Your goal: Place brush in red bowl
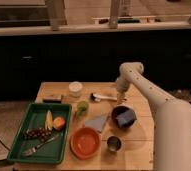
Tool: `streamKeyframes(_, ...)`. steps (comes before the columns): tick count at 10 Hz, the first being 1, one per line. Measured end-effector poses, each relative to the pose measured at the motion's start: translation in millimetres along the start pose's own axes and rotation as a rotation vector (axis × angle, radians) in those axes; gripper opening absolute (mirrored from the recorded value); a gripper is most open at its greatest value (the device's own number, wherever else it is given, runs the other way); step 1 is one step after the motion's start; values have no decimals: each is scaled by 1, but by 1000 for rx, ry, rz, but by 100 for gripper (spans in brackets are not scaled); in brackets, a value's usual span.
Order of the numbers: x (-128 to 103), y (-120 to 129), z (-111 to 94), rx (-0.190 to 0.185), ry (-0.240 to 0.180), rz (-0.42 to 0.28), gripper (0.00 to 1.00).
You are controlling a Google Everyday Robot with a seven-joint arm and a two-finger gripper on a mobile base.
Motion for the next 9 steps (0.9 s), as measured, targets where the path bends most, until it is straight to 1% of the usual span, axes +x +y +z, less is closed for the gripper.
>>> streamKeyframes(1, -4, -2, 9, -9, -21, 0, 45)
streamKeyframes(2, -2, 0, 15, -23, -35, 4, 35)
streamKeyframes(3, 2, -1, 16, -23, -41, 10, 27)
streamKeyframes(5, 4, -3, 18, -28, -60, 12, 6)
streamKeyframes(6, 4, -3, 17, -27, -65, 11, 1)
streamKeyframes(8, 9, -2, 12, -25, -67, 14, 0)
streamKeyframes(9, 10, -3, 8, -16, -68, 14, 0)
